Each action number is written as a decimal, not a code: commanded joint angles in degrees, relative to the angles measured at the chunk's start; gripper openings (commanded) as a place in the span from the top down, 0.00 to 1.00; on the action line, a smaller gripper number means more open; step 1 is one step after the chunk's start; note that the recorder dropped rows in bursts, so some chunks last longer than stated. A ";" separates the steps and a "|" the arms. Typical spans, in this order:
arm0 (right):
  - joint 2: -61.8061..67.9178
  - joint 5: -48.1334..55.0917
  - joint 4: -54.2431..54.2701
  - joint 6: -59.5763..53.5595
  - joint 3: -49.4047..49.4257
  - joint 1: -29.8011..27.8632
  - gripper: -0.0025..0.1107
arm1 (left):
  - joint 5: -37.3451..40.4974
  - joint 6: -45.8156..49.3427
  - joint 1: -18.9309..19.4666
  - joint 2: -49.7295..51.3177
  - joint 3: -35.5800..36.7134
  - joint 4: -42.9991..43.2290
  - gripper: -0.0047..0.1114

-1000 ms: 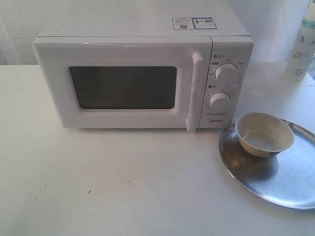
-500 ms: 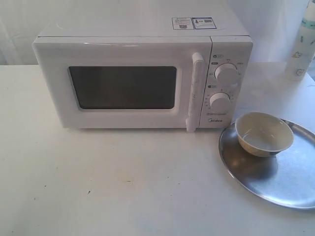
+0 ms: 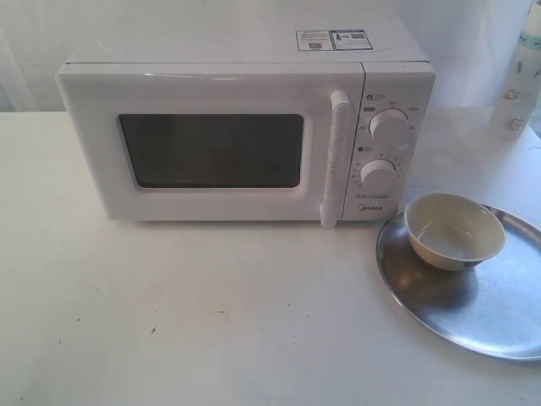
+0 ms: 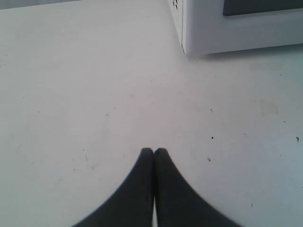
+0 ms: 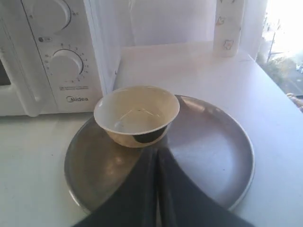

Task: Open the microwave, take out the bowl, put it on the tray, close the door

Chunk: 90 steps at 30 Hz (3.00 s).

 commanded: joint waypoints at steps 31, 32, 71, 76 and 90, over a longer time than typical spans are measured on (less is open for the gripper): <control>-0.36 -0.97 1.71 -36.52 0.07 -0.34 0.98 | 0.17 0.00 -0.26 -0.12 -0.16 -0.45 0.96; -0.36 -1.28 3.36 -42.89 0.07 -0.34 0.98 | 0.17 0.00 -0.26 -0.12 -0.16 -0.45 0.96; -0.36 0.59 -0.17 0.49 0.07 -0.34 0.98 | 0.17 0.00 -0.26 -0.12 -0.16 -0.45 0.96; -0.36 0.59 -0.17 -6.41 0.07 -0.34 0.98 | 0.17 0.00 -0.26 -0.12 -0.16 -0.45 0.96; -0.36 0.59 -0.17 -9.63 0.07 -0.34 0.98 | 0.17 0.00 -0.26 -0.12 -0.16 -0.45 0.96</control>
